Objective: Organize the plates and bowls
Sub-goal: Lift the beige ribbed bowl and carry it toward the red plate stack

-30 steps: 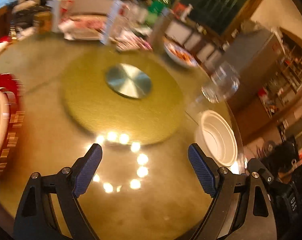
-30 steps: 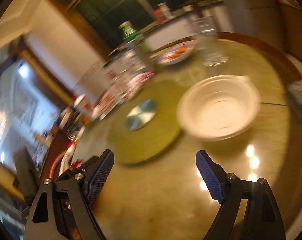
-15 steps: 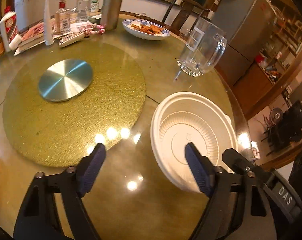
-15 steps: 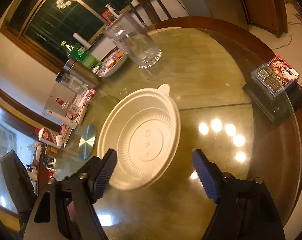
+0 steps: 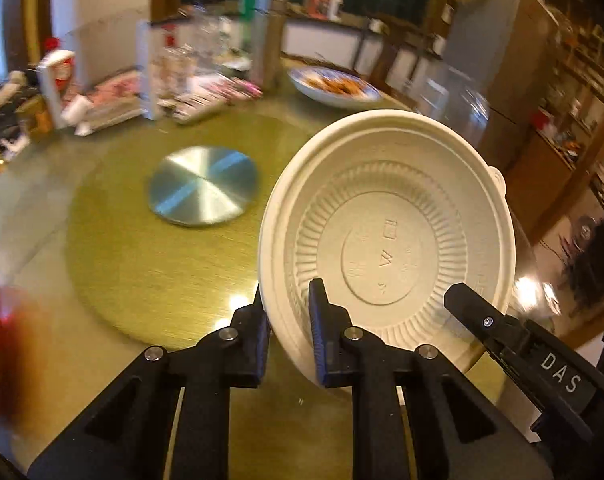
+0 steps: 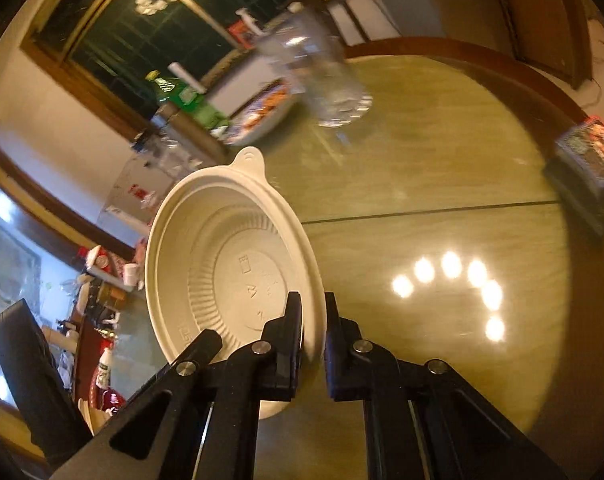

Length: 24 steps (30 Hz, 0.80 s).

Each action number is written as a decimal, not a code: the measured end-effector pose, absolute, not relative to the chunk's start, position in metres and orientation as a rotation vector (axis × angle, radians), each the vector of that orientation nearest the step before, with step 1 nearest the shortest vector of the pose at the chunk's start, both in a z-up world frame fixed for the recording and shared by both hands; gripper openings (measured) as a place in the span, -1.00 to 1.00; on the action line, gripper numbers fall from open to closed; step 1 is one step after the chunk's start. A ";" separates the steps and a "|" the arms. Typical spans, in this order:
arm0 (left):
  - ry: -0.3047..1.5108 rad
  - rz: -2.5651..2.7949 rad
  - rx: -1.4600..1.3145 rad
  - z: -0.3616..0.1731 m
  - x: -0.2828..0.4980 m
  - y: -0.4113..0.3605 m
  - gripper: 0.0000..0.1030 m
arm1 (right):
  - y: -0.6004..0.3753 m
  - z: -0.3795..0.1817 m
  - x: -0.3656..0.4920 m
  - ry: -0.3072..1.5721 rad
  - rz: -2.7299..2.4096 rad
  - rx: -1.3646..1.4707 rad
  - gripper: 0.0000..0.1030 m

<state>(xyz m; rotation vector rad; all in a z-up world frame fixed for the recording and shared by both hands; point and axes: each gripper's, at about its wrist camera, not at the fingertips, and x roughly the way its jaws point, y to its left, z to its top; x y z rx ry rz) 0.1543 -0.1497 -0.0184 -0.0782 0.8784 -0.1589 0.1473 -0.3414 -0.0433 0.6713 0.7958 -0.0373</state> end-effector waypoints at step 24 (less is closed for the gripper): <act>0.646 -0.002 -0.093 -0.013 0.130 -0.087 -0.68 | -0.251 -0.029 0.143 0.573 0.113 0.442 -0.78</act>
